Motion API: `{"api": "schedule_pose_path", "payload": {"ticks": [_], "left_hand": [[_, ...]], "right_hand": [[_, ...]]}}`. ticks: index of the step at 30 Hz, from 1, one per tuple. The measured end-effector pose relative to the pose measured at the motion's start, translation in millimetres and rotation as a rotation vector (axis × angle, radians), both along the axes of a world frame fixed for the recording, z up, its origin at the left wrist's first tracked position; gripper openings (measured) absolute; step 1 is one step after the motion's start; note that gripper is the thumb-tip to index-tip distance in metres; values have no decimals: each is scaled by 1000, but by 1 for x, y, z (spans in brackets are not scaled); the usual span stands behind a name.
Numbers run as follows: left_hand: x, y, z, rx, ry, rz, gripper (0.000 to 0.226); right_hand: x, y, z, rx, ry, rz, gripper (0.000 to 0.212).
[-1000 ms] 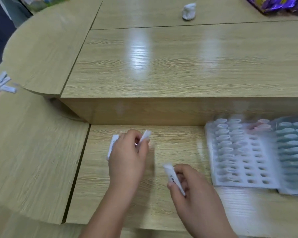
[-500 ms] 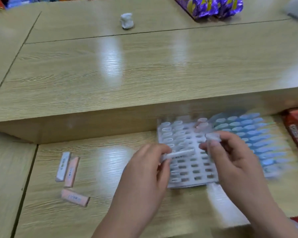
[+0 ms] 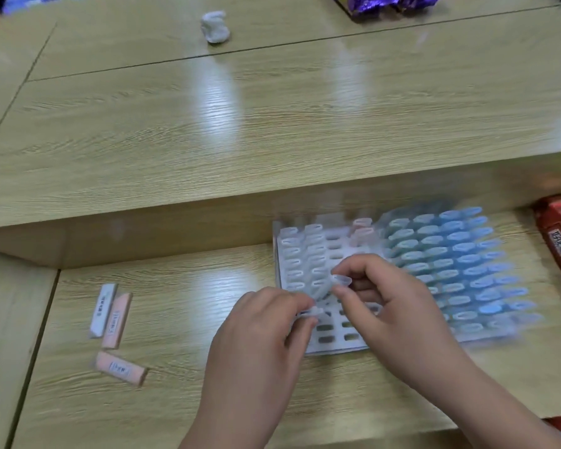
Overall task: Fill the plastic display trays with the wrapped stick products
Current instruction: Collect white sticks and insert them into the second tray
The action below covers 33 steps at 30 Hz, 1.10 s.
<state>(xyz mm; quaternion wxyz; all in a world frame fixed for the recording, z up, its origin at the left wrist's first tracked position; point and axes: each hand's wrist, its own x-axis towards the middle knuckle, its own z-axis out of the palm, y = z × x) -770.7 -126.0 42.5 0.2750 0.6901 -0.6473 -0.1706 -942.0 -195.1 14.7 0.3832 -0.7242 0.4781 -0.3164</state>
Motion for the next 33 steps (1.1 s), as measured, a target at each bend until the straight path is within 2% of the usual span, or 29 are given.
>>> {"api": "schedule_pose_path", "payload": {"ticks": [4,9,14,17,19,23,26,28,30,33], "left_hand": [[-4,4,-12,-137,-44,38,10],[-10,5,-17,-183,-38,47,21],[-16,1,-15,-198,-296,-7,18],[-23,1,-16,-201,-447,-57,21],[-29,1,-15,-174,-480,-67,25],[-37,2,-14,-74,-380,-9,18],[-33,8,-18,-100,-131,113,26],[-22,15,-20,-136,43,205,32],[4,26,-24,-168,153,310,28],[65,49,-32,-135,257,519,17]], "right_hand": [[-4,2,-2,-114,107,61,28],[-5,3,-4,-160,184,65,16],[-1,5,-2,-238,296,19,21],[-2,9,-1,-355,365,47,13],[-2,12,-1,-389,369,74,22],[-1,18,2,-322,336,60,36],[3,22,8,-327,330,-6,41],[13,28,15,-405,294,-62,36],[35,39,22,-501,227,-70,29],[91,61,26,-467,168,73,24]]}}
